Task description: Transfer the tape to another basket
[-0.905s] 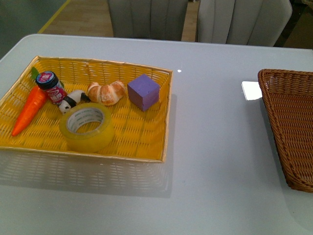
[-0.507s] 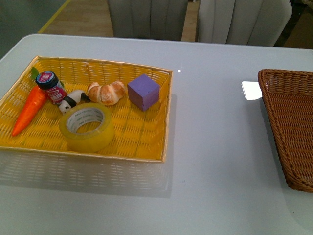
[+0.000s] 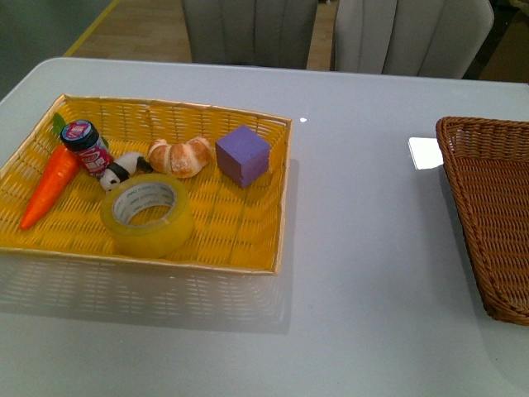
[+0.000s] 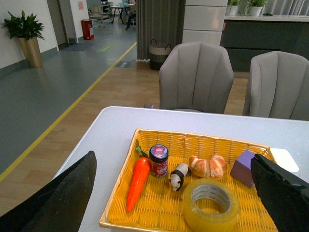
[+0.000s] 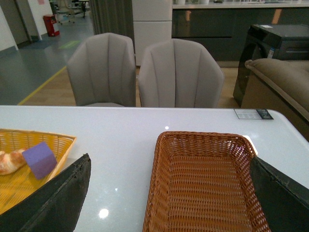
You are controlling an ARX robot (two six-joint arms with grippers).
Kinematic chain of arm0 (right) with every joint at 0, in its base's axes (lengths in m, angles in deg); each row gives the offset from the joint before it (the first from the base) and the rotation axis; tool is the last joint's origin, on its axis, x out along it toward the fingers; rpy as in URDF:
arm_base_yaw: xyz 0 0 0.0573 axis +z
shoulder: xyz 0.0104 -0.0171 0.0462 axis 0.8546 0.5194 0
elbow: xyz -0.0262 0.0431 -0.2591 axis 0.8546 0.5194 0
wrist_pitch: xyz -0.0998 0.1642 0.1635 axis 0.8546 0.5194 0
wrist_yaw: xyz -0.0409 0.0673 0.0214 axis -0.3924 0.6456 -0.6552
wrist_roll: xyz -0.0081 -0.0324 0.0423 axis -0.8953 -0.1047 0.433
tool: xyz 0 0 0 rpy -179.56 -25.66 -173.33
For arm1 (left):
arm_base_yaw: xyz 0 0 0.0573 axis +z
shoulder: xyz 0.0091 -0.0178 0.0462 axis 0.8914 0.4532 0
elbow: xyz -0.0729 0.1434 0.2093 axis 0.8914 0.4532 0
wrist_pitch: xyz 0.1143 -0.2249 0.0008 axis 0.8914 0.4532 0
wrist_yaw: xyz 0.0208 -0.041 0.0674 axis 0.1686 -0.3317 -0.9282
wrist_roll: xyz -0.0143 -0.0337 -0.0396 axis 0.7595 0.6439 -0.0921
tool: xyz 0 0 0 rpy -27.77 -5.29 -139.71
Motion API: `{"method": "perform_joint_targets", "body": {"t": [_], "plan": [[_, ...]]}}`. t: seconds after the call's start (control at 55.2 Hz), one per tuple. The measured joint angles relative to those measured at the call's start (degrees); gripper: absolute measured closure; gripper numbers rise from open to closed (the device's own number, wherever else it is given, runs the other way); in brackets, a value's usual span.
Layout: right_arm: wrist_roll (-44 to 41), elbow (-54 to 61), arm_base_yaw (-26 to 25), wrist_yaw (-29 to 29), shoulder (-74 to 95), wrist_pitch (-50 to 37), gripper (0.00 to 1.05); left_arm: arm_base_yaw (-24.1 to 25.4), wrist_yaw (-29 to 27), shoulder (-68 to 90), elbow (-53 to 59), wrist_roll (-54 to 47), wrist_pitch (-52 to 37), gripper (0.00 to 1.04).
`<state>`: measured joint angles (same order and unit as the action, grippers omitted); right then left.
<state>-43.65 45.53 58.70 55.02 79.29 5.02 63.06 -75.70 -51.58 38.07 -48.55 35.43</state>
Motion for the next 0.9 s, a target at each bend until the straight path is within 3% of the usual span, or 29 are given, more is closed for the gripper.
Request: {"method": "perform_joint_targets", "body": {"t": [0.217,0.29,0.326,0.452,0.543,0.633,0.76,0.905], "plan": [[0.26,-0.17,-0.15,0.74,0.33,0.39,0.09,0.0,0.0,0.0,0.0,0.0,0.0,0.09],[2.1,-6.47,-4.9,13.51,11.1,14.21,0.09,0.0,0.0,0.0,0.0,0.0,0.0,0.09],[2.25,-8.61,-6.75,17.16,17.25,15.54,0.09,0.0,0.07,0.0,0.0,0.0,0.0,0.09],[-0.83,-15.21,-12.87,19.39,44.28,-1.16,0.09,0.0,0.0,0.0,0.0,0.0,0.0,0.09],[-6.19,-20.79,-16.39,16.76,64.32,-16.92,0.09,0.0,0.0,0.0,0.0,0.0,0.0,0.09],[-10.23,-27.56,-18.88,14.1,80.37,-26.43,0.09,0.0,0.02,0.0,0.0,0.0,0.0,0.09],[-13.6,-37.11,-21.27,11.19,97.35,-30.32,0.09,0.0,0.02,0.0,0.0,0.0,0.0,0.09],[-14.95,-48.89,-23.85,8.79,113.2,-28.04,0.09,0.0,0.02,0.0,0.0,0.0,0.0,0.09]]}}
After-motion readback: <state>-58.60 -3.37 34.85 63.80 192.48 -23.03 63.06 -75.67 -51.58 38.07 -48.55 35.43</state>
